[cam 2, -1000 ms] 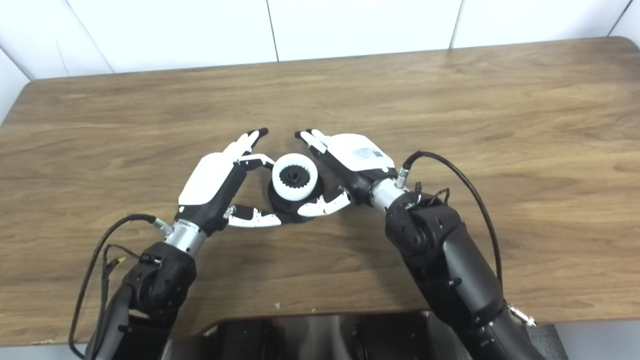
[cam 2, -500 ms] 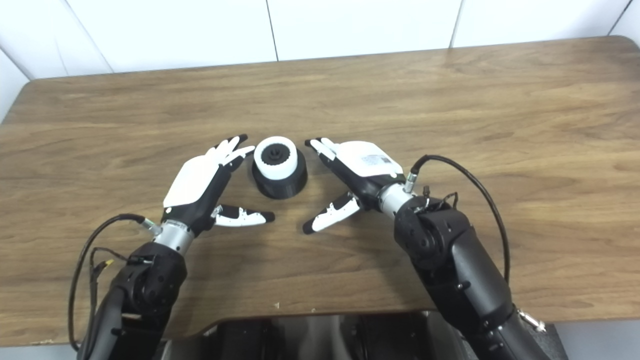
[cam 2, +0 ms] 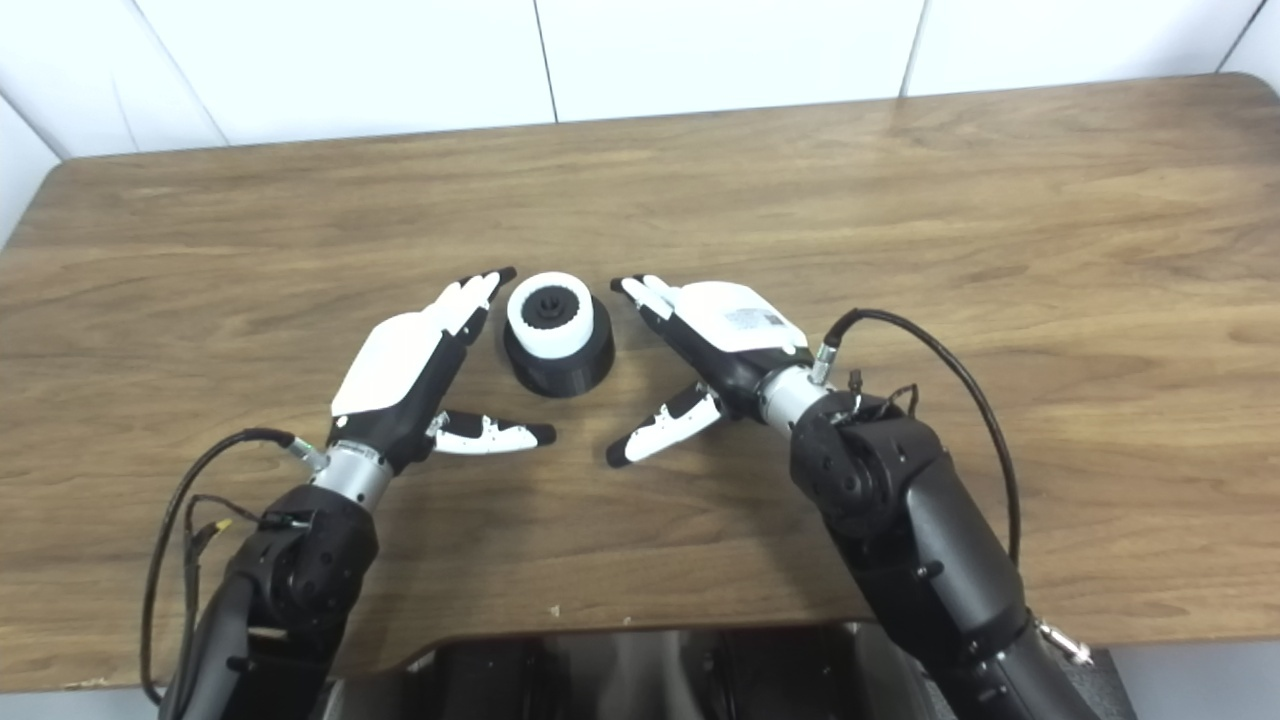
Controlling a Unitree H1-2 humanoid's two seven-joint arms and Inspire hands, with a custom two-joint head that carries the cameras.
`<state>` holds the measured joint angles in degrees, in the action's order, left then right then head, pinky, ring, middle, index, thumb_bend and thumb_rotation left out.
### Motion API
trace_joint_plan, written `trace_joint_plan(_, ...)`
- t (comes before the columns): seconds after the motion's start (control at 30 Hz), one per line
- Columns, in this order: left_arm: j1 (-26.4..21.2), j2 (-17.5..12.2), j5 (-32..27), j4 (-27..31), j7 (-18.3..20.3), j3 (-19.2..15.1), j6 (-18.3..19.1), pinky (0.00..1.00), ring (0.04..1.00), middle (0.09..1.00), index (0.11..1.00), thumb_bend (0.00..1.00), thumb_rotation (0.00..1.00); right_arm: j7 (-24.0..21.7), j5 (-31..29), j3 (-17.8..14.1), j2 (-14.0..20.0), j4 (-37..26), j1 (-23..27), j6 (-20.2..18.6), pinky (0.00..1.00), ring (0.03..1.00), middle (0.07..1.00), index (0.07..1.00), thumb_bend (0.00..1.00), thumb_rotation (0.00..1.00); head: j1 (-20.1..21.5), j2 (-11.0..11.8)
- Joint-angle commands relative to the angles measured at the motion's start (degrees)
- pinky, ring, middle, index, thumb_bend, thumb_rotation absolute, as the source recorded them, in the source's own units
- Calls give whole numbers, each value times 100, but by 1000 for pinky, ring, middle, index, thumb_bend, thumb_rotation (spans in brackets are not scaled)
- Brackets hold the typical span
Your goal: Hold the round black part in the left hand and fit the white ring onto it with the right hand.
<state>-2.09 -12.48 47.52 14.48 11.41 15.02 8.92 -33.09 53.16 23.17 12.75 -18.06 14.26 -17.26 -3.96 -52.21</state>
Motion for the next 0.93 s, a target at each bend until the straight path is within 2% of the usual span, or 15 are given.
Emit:
trace_joint_plan(0.0,-124,-16,29,92,-145,-38,-54,952,1000,1000,1000,1000,353,62,12,-46,-8,-199,144,26,904,962,1000,1000,1000,519,11,31)
trace_joint_plan(0.23,-97,-4,1,49,-212,-40,-97,961,1000,1000,1000,1000,343,113,0,-52,-13,-159,121,46,911,970,1000,1000,1000,518,51,174)
trace_joint_plan(0.9,-136,-44,-61,-17,-252,-61,-151,978,1000,1000,939,999,357,370,26,-103,-59,-78,185,114,912,958,1000,1000,1000,524,-26,182)
